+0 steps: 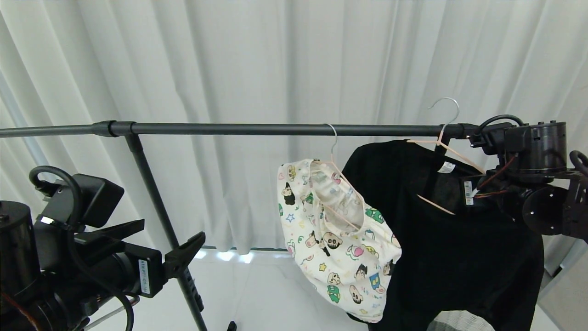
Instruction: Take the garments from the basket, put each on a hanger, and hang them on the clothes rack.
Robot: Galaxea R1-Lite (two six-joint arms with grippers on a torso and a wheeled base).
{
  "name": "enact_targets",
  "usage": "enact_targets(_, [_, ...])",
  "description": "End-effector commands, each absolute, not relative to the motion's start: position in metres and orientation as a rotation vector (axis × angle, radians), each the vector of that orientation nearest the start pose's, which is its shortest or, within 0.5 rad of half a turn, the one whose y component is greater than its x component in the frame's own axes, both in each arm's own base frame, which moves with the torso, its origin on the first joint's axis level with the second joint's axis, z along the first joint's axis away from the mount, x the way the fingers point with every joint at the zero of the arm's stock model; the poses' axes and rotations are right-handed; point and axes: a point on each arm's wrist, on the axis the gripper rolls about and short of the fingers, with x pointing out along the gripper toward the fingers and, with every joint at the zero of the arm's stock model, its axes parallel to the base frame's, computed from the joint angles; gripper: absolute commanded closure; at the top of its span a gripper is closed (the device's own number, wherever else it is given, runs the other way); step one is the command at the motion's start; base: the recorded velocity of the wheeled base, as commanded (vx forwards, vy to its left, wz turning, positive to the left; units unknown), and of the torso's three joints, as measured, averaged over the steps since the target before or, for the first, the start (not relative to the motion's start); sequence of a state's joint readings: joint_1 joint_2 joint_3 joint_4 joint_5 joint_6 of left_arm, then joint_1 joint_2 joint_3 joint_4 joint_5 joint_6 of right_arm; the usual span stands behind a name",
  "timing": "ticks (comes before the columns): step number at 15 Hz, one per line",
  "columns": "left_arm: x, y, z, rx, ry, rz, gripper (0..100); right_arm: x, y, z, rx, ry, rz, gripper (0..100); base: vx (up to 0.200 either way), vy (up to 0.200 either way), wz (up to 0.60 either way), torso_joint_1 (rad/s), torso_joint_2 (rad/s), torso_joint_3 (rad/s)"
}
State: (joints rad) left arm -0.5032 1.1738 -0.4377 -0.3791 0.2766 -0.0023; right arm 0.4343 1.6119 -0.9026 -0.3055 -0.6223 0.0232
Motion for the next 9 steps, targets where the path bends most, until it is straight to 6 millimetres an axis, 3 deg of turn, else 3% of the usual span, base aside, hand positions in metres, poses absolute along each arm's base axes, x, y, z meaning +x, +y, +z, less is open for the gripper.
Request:
enact_targets(1, [0.143, -0.071, 0.18, 0.133, 0.332, -0.221, 0, 0.263, 0.109, 0.203, -0.187, 0.354, -0.187, 100, 0.0, 0.0, 0.0, 0.0, 0.0, 0.0])
enact_targets(9, [0.138, -0.073, 0.178, 0.138, 0.331, -0.241, 0, 0.299, 0.126, 0.174, -0.241, 0.42, -0.223, 100, 0.0, 0.0, 0.0, 0.0, 0.0, 0.0])
